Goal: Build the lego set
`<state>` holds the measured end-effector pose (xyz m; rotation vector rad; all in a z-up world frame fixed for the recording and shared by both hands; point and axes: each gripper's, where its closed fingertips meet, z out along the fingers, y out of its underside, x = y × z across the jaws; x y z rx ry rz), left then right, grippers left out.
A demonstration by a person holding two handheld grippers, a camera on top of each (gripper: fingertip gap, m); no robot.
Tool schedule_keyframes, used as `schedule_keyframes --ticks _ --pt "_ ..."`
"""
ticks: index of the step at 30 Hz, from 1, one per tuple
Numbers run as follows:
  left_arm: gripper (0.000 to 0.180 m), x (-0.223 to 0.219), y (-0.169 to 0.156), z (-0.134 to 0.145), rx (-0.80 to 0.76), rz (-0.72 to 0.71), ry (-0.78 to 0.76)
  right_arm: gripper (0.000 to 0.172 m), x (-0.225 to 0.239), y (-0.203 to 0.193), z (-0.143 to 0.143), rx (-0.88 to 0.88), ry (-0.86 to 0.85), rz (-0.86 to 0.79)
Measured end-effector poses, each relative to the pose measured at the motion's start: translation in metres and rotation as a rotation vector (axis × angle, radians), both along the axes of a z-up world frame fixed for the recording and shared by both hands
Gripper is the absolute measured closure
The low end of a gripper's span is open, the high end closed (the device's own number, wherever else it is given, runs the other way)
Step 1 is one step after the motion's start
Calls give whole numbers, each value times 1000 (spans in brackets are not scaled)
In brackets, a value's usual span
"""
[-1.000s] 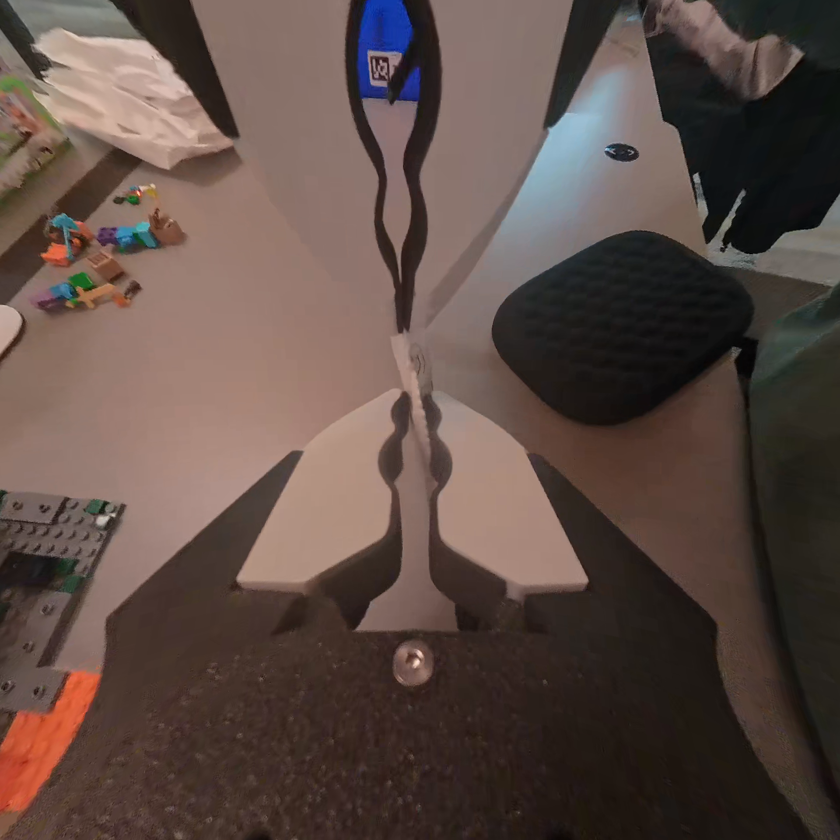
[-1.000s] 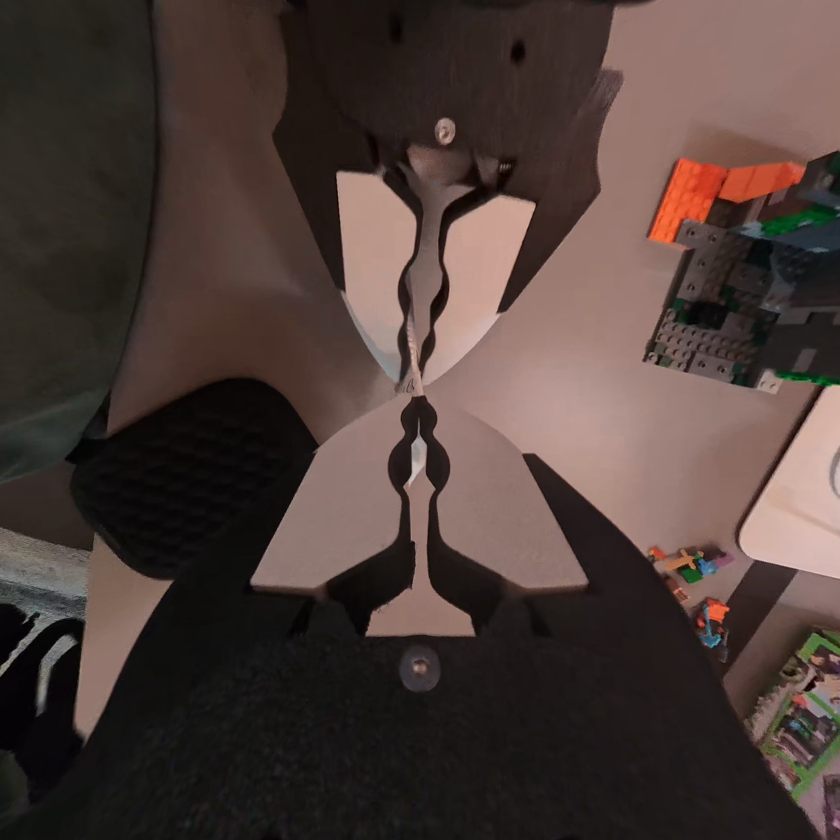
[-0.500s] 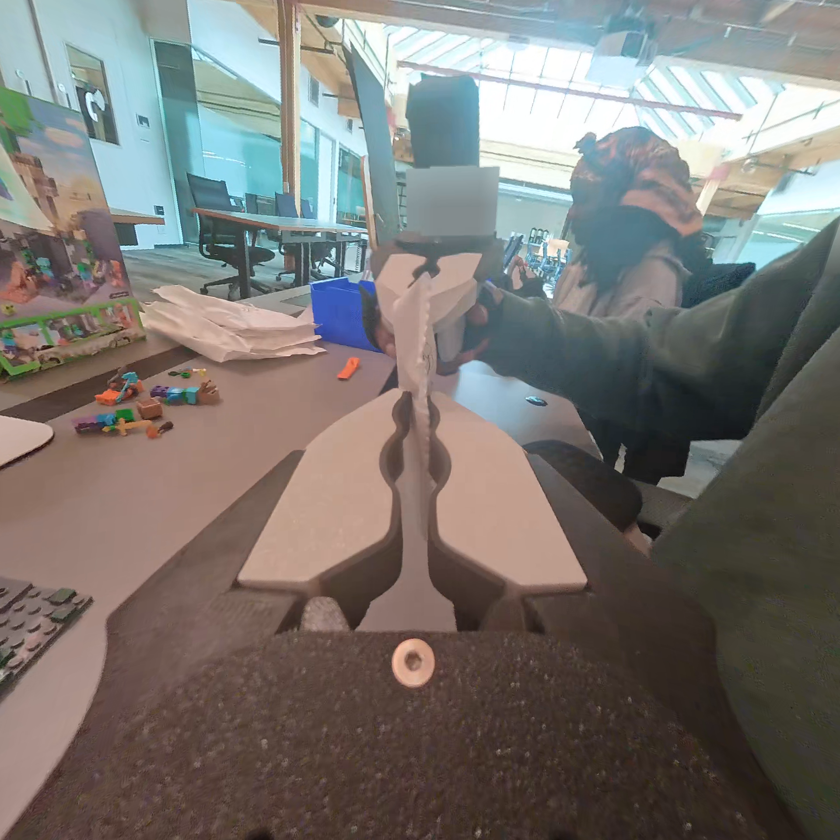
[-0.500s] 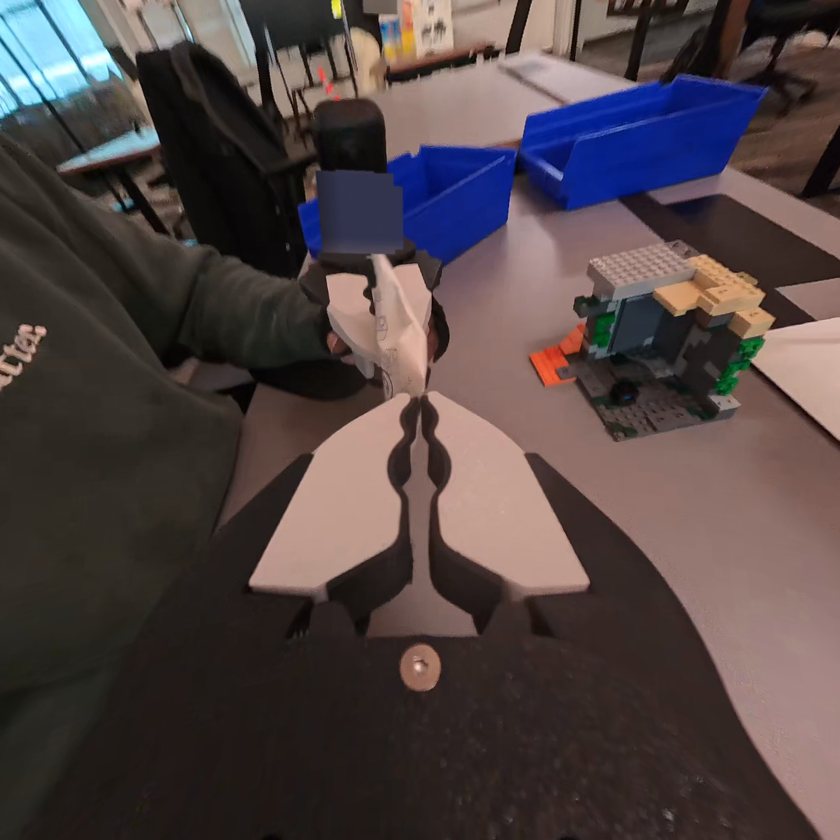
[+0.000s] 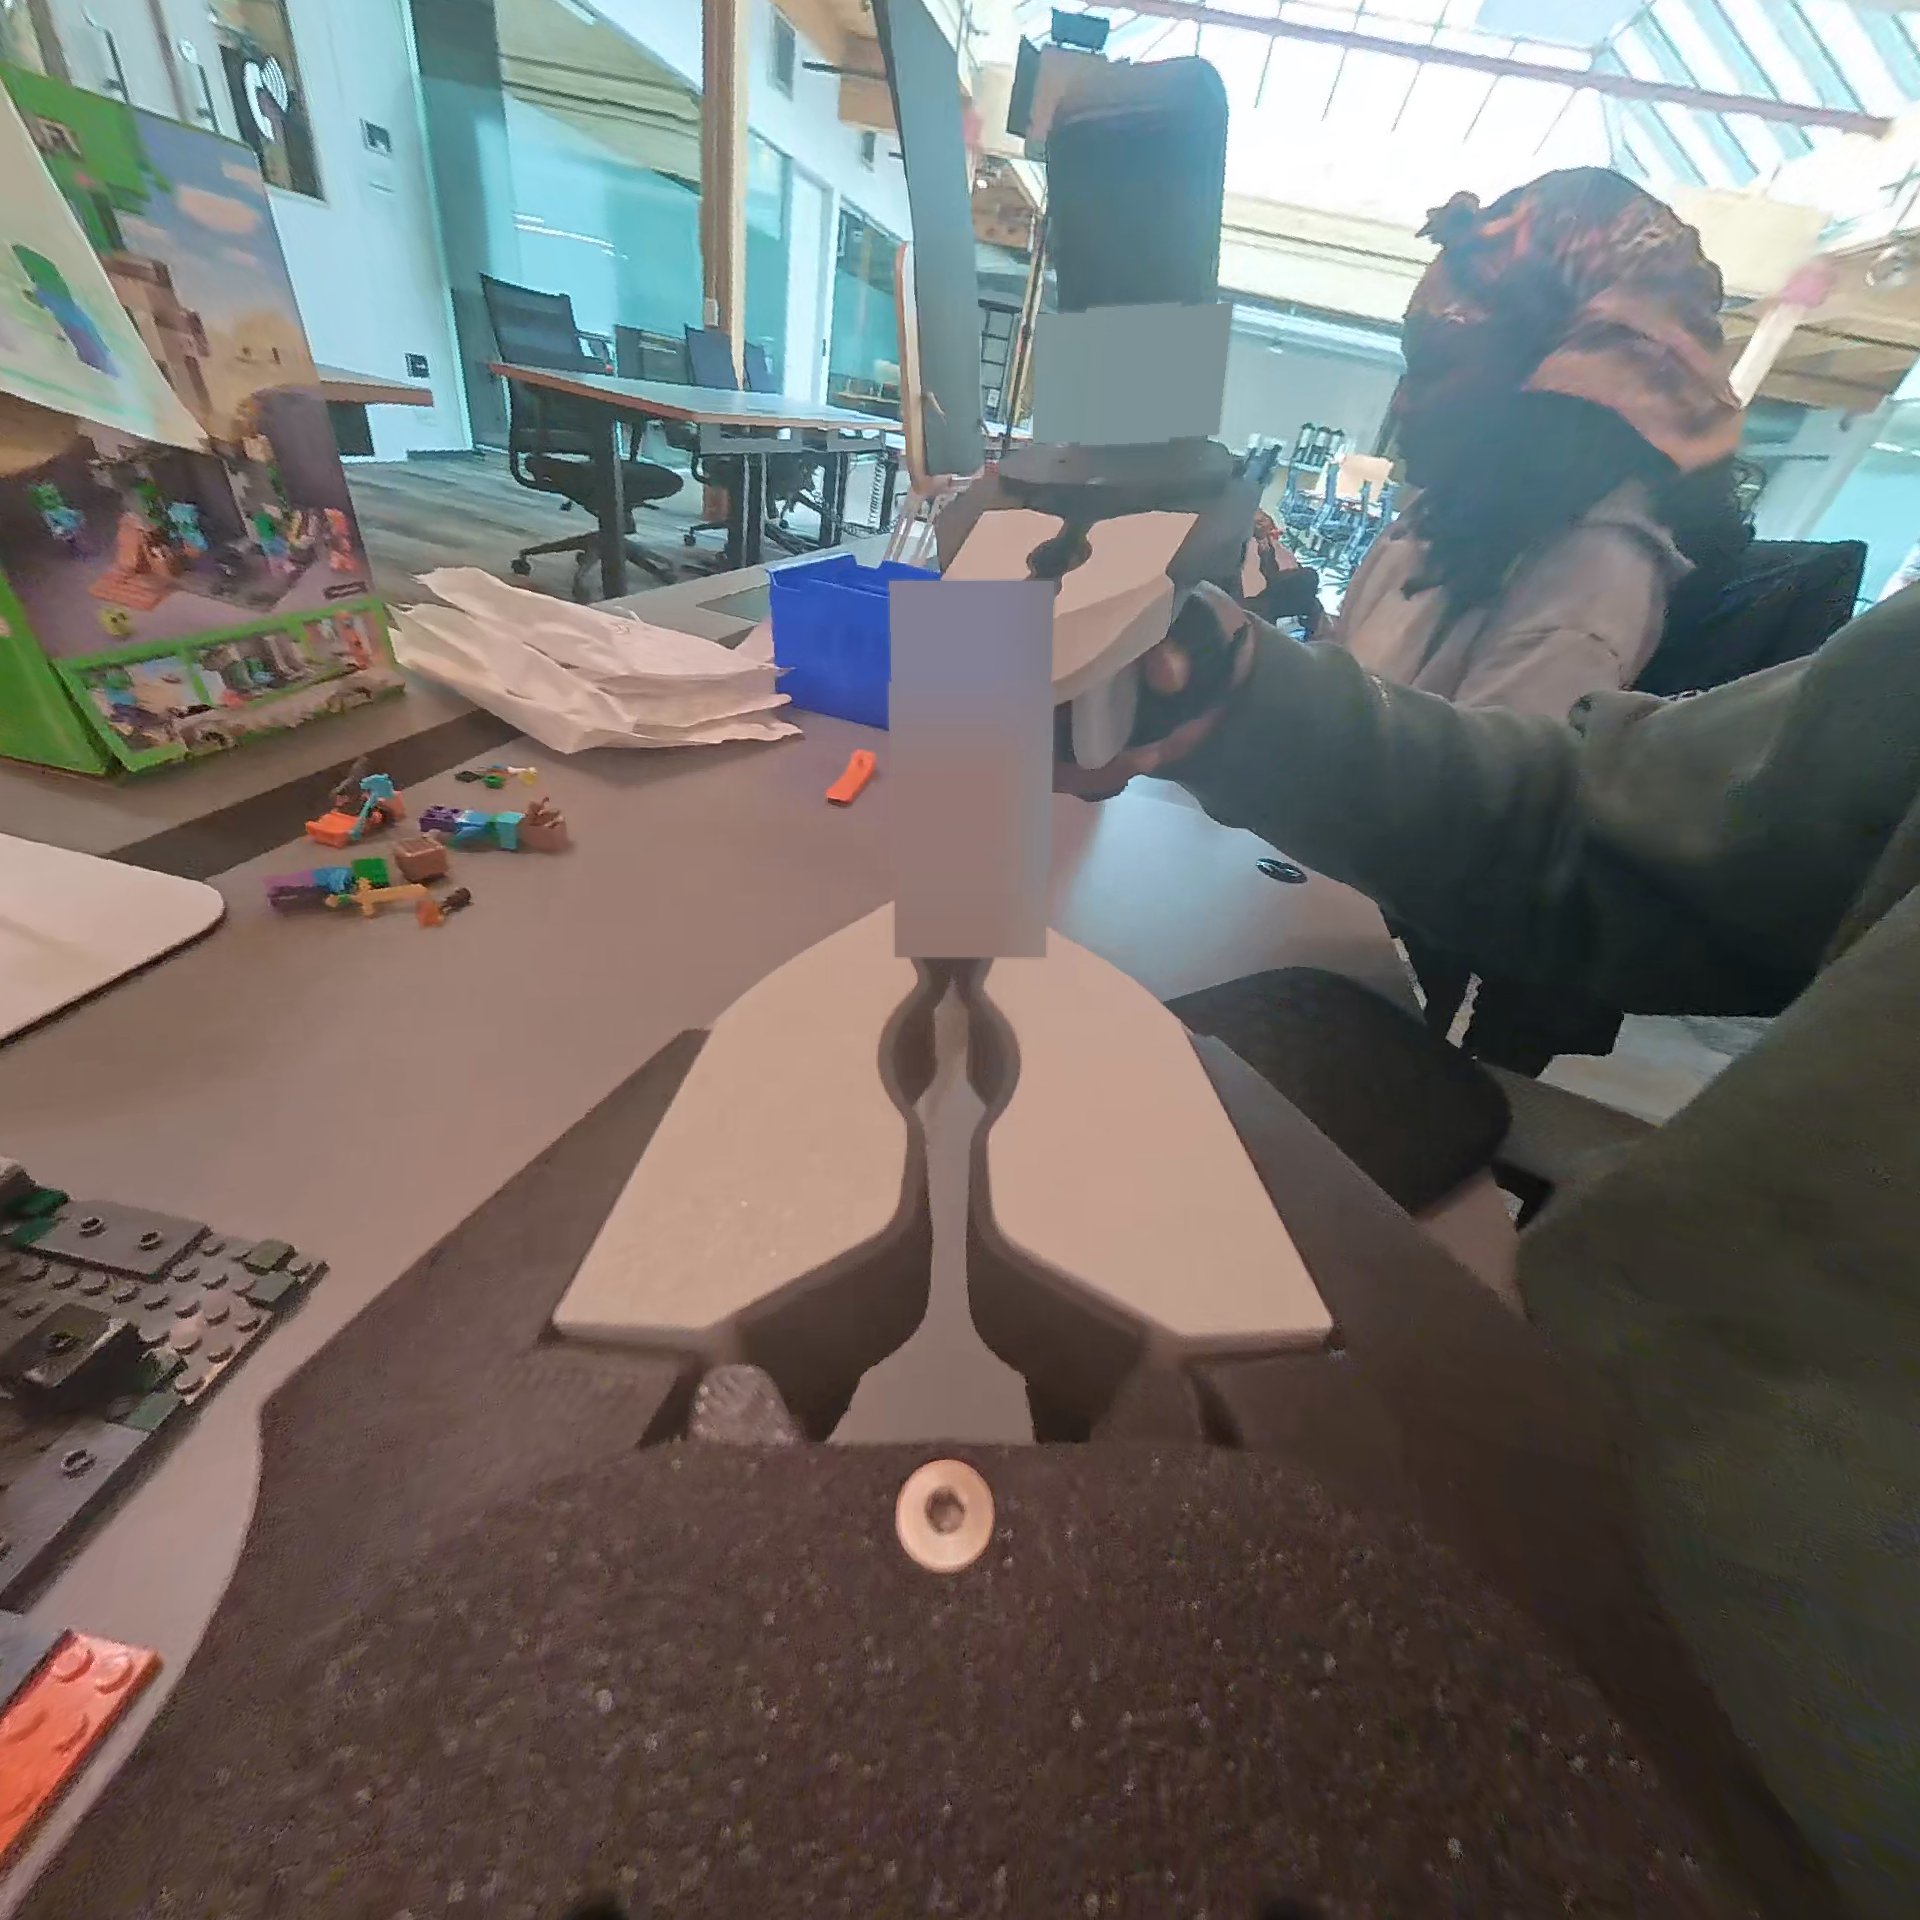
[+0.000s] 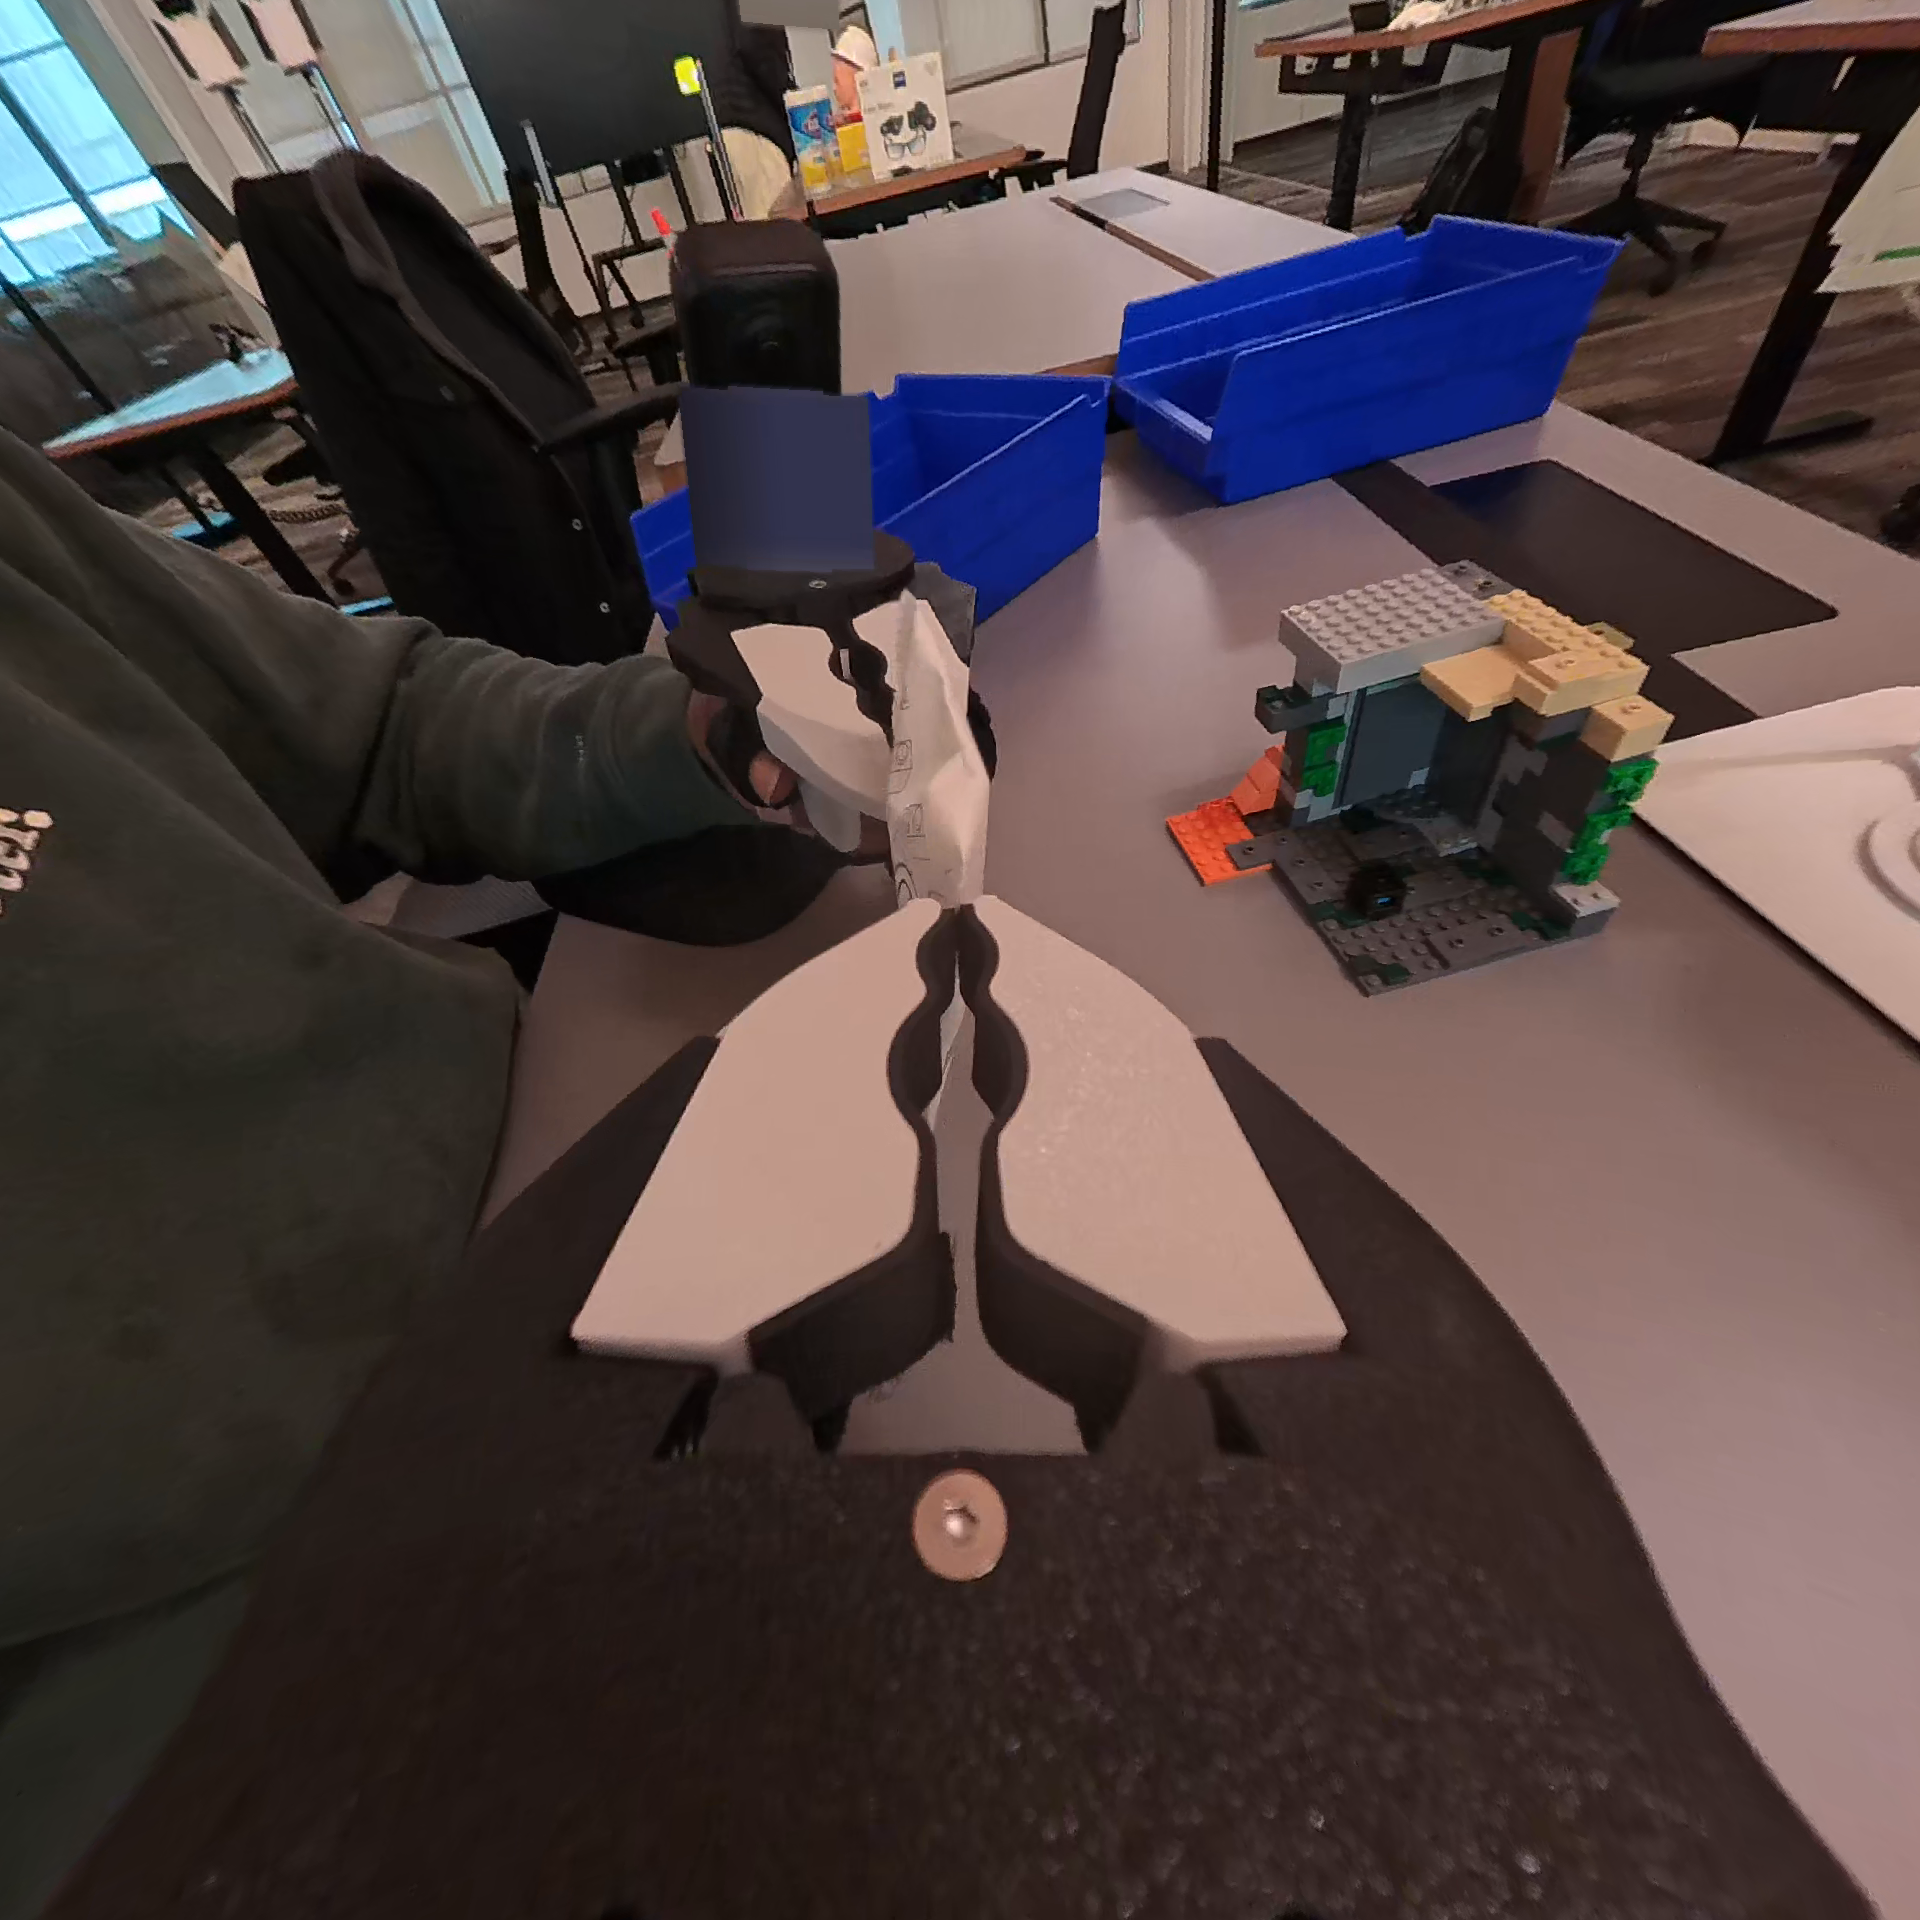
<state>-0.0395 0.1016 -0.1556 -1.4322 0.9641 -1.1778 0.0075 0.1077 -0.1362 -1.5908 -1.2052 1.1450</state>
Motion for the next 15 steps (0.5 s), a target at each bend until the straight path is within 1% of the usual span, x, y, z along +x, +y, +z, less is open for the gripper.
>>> schedule_keyframes --ticks 3,5,6,7,8,9,12,14,15 --pt "180 2 -1 -1 -29 -21 -4 172 -3 -3 3 -15 27 21" --pt "180 3 -2 -5 2 -14 33 172 -5 -3 -1 -5 11 7" --pt "180 -1 0 -2 14 -6 29 172 -2 -1 -3 3 -1 -1" --pt "180 -2 -3 1 0 -34 17 172 2 -2 -3 -4 3 9" --pt "180 -2 -3 -2 13 -29 50 172 2 -5 -5 -25 -2 30" --pt "180 -1 -2 -4 37 -16 62 172 3 -5 -8 -10 -23 25" --pt "180 8 -7 -3 7 -53 39 172 0 -7 -3 -12 -6 31" --pt "180 11 -9 -3 53 -53 79 172 -3 -6 -6 20 -34 21" --pt "180 4 -4 0 59 -34 73 172 0 -3 -5 22 -27 9"
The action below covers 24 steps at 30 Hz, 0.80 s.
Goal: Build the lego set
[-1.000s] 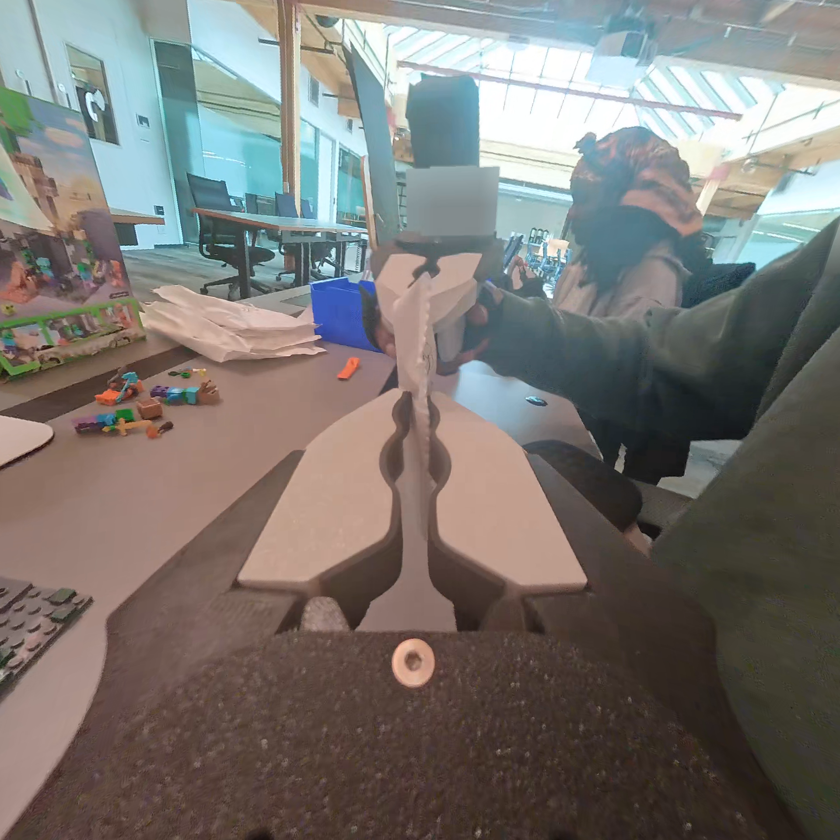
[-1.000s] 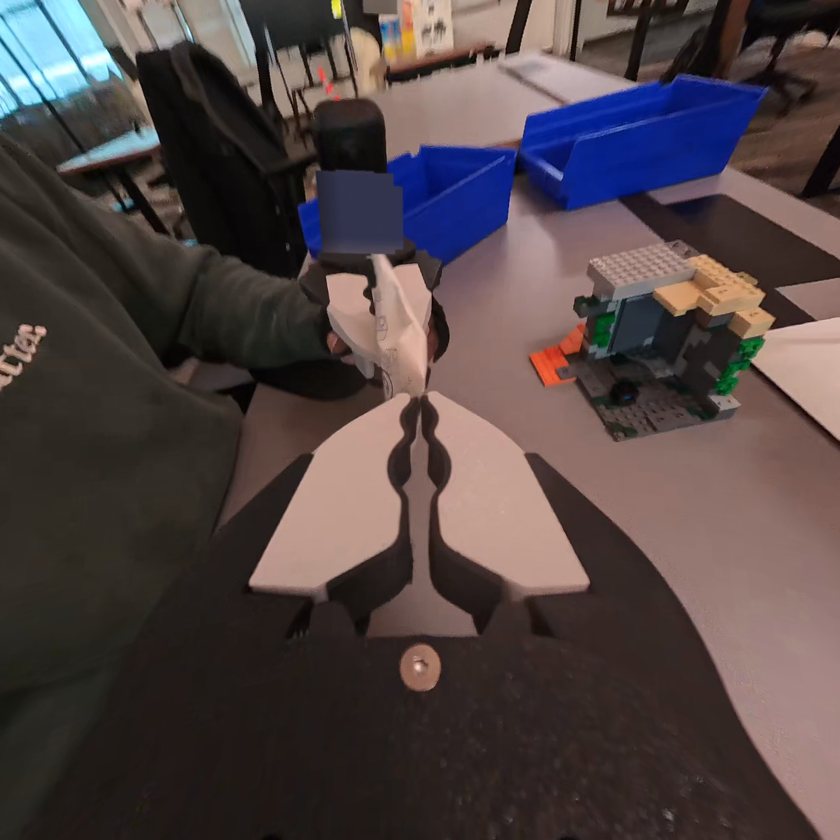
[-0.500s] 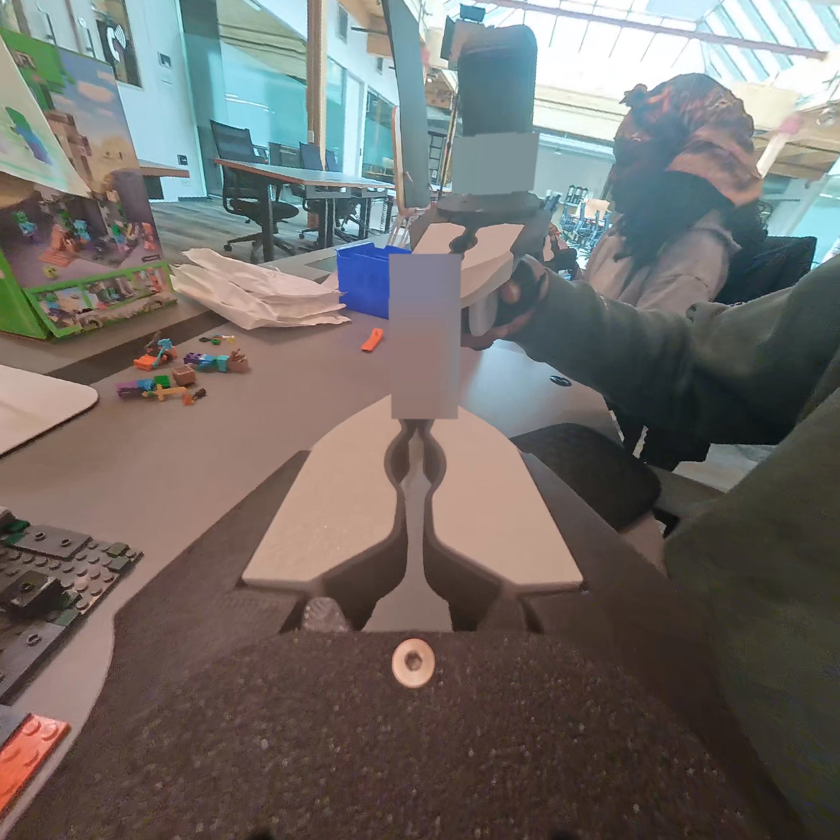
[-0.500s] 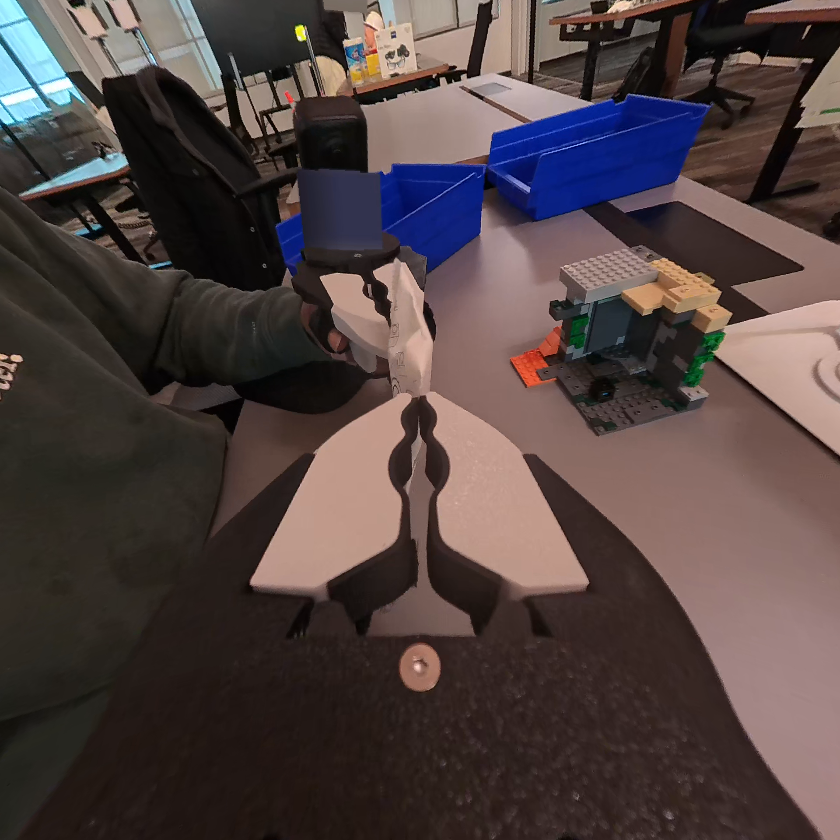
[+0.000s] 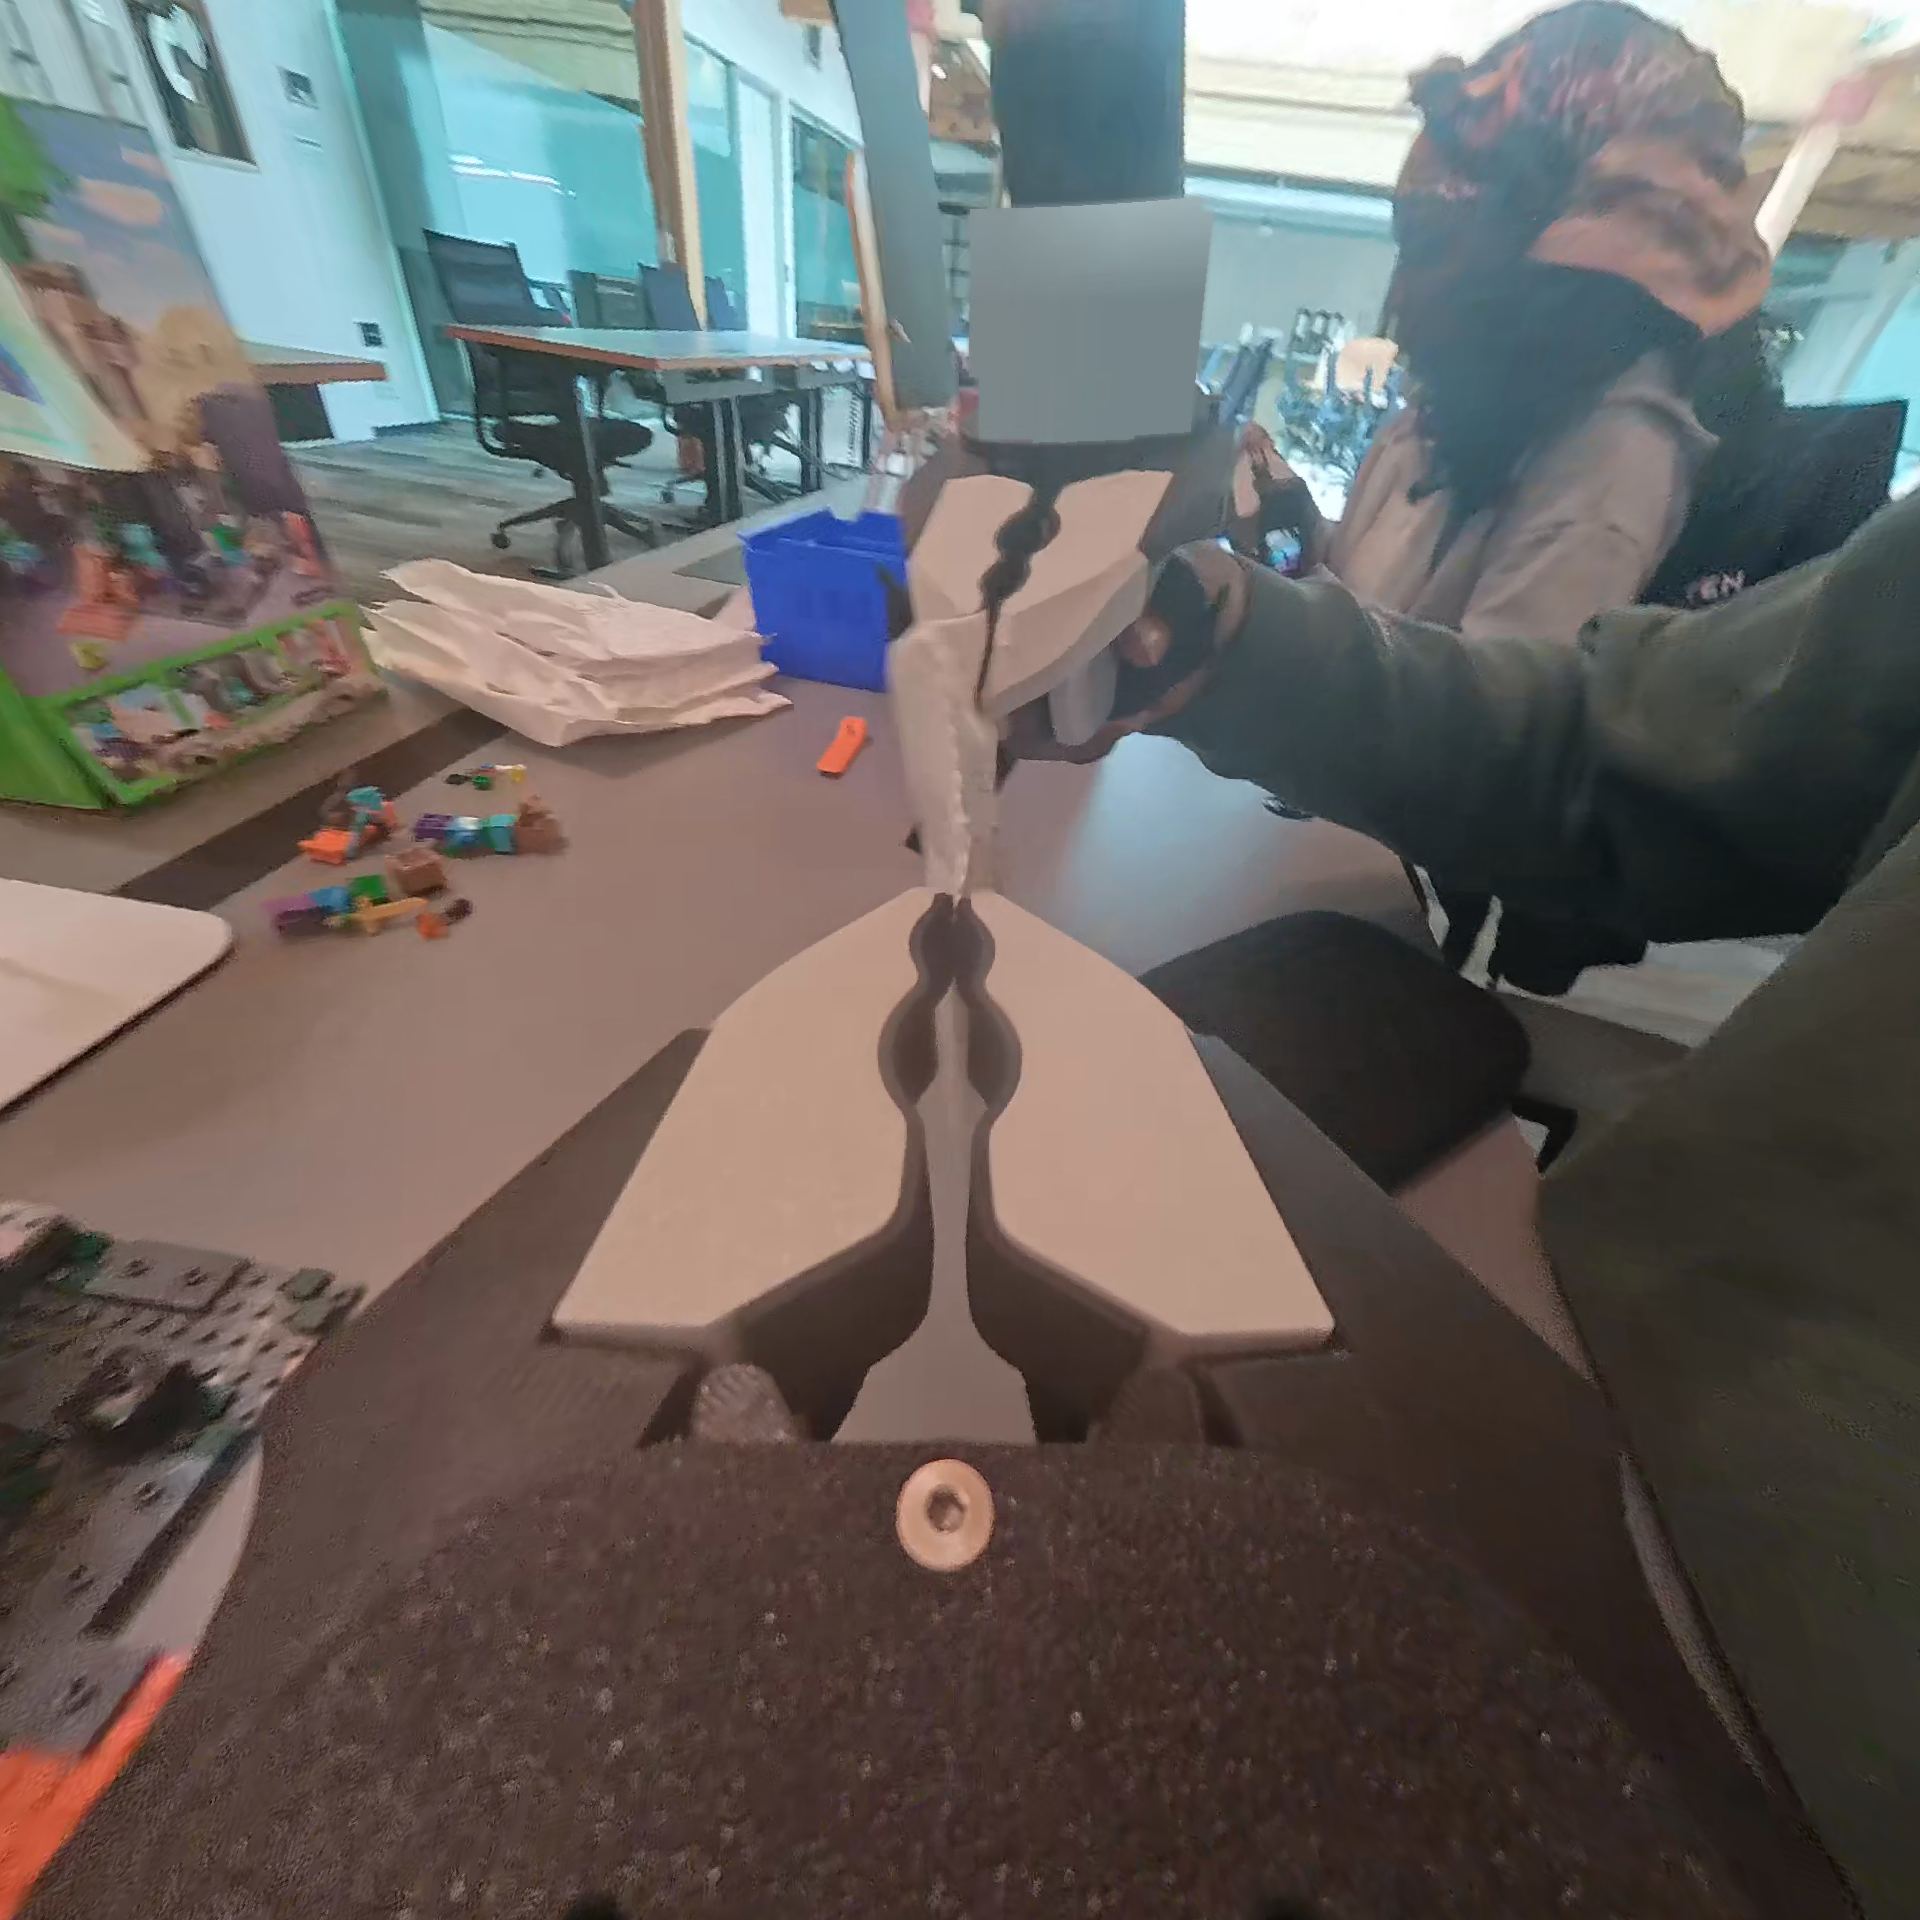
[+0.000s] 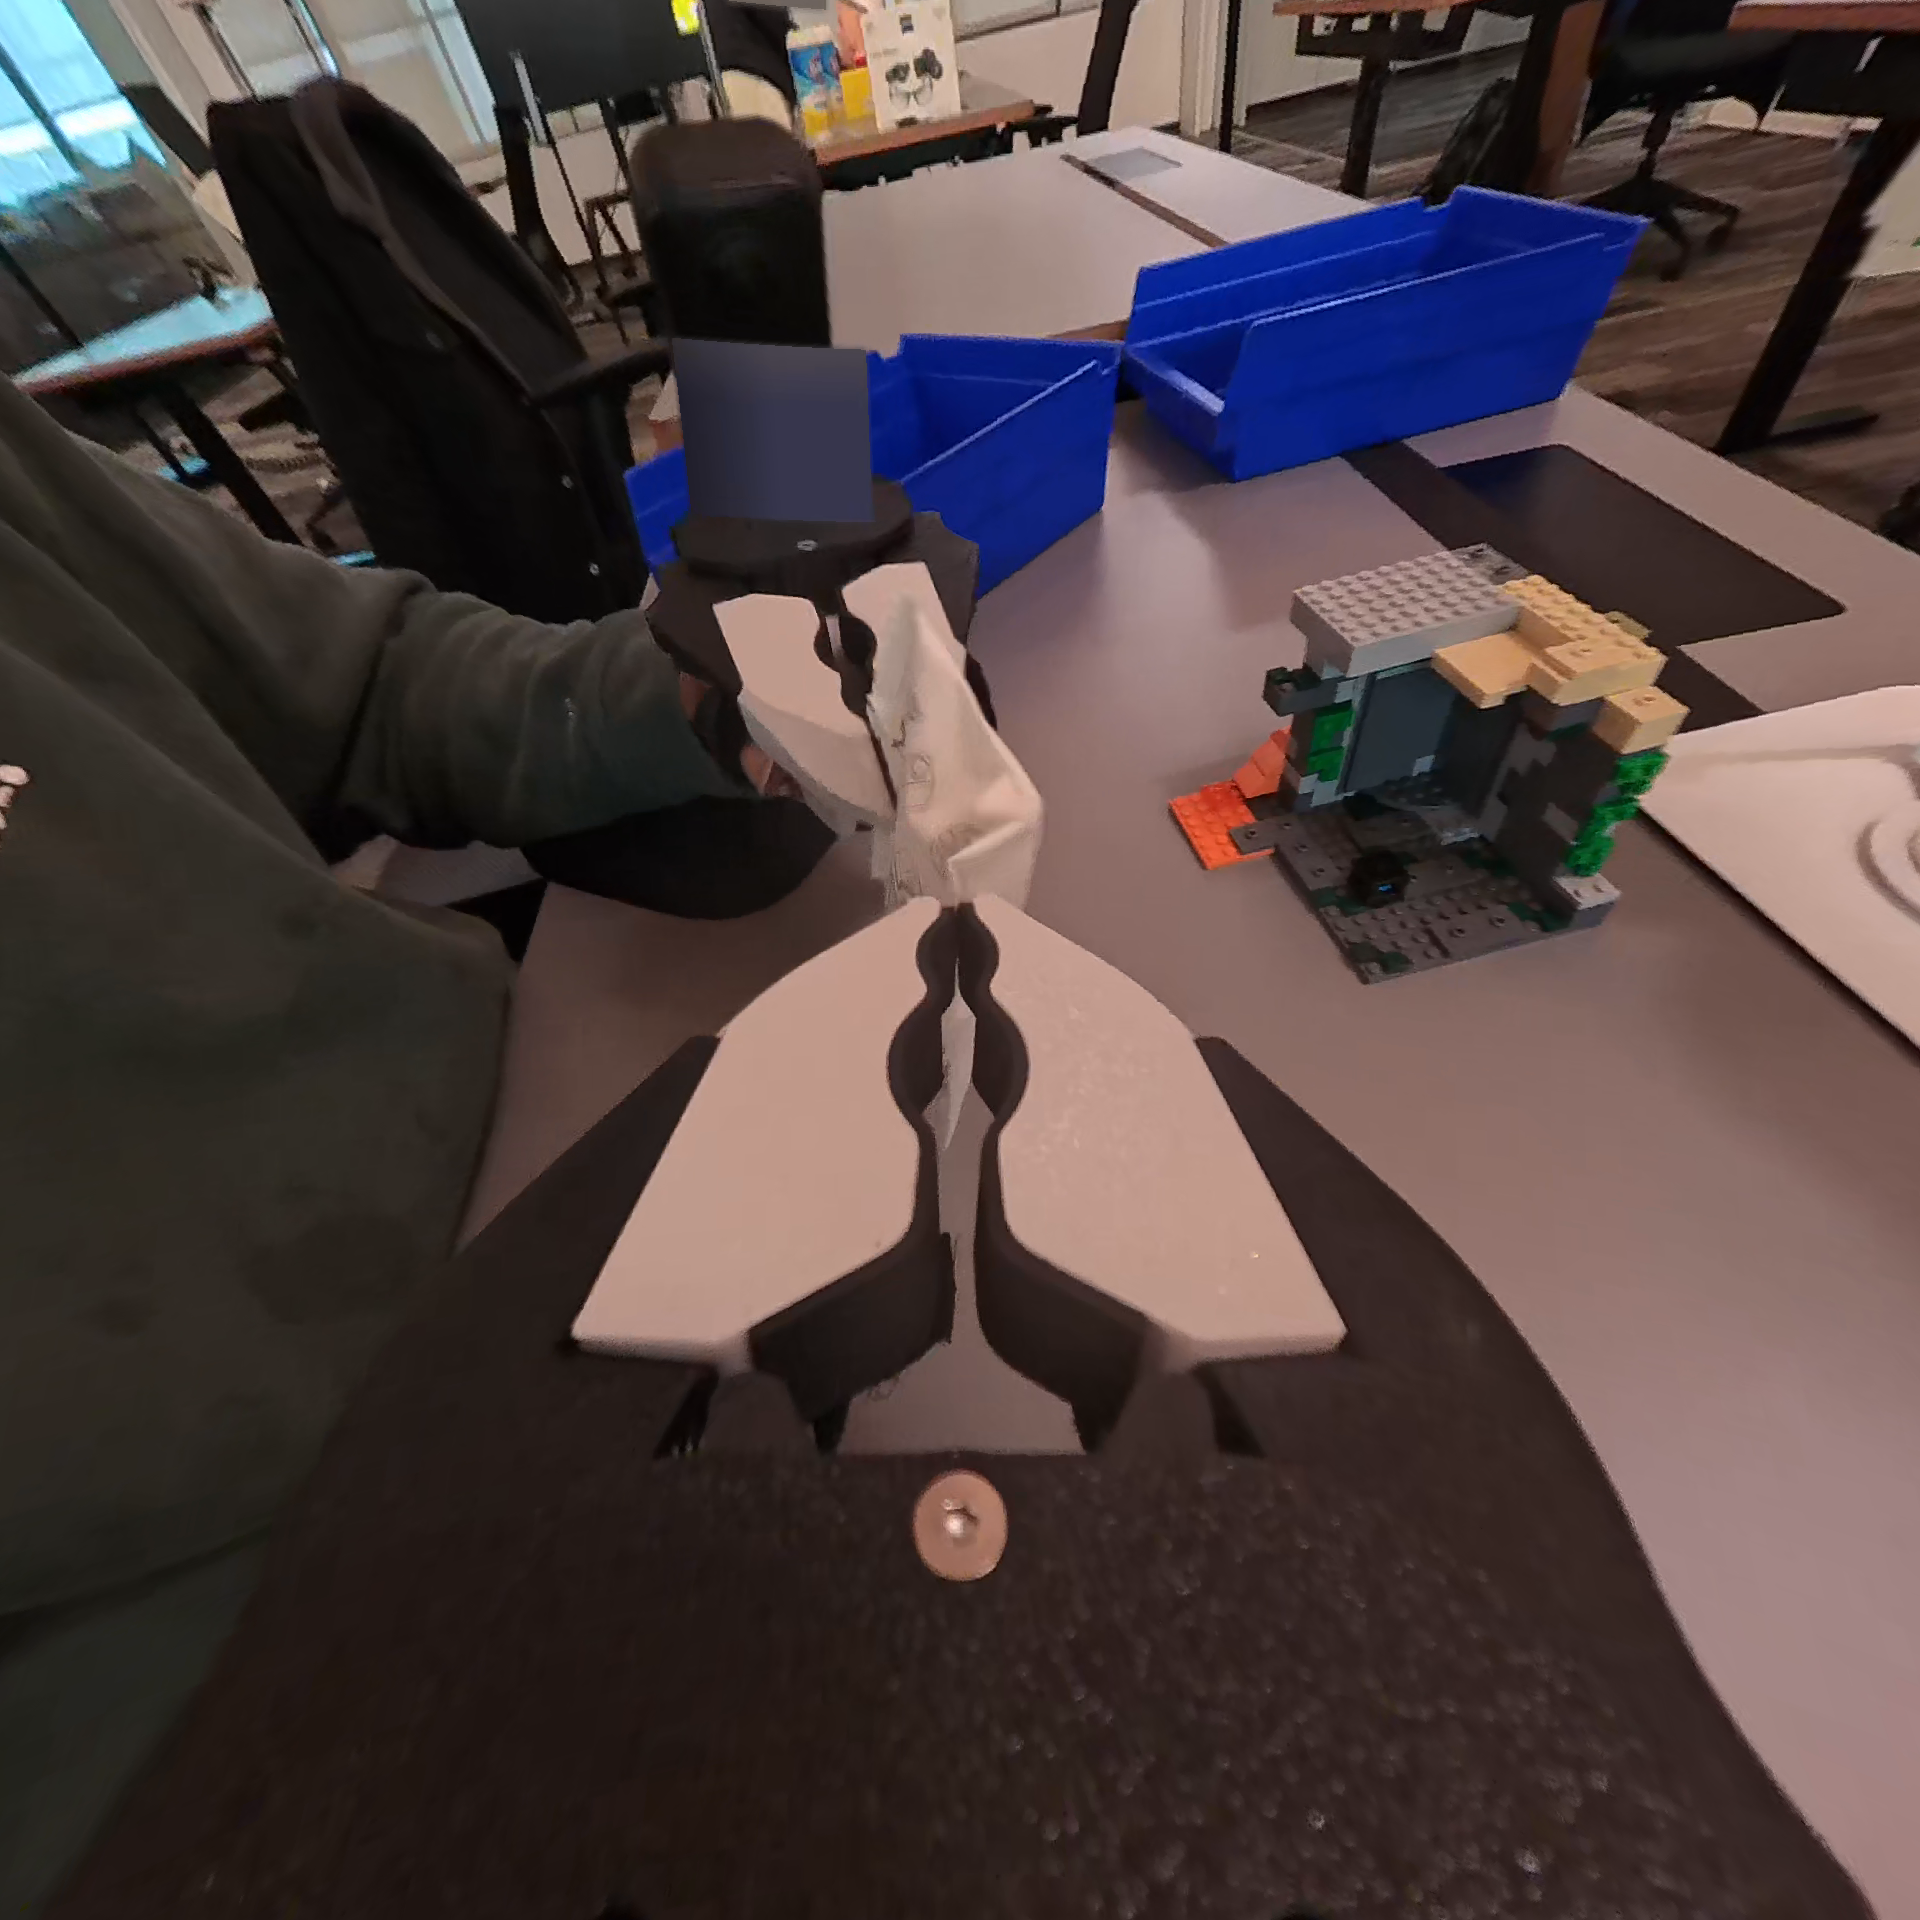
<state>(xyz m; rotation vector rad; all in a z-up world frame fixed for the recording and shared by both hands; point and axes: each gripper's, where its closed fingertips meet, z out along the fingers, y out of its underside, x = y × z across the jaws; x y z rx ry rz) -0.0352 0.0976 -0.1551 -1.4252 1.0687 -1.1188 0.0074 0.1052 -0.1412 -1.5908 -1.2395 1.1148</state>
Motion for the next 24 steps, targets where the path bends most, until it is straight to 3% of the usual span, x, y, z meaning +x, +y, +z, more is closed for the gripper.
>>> schedule_keyframes --ticks 14,16,18,24 --pt "180 -11 5 -2 -40 -3 25 172 -1 2 -5 -24 -1 -6" --pt "180 -11 4 -5 -46 -3 53 171 -1 6 -9 6 -40 -23" --pt "180 -11 5 -9 -52 -7 96 160 1 10 -8 58 -88 -20" --pt "180 -6 -1 -25 -91 -75 275 148 -8 3 3 212 -303 135"
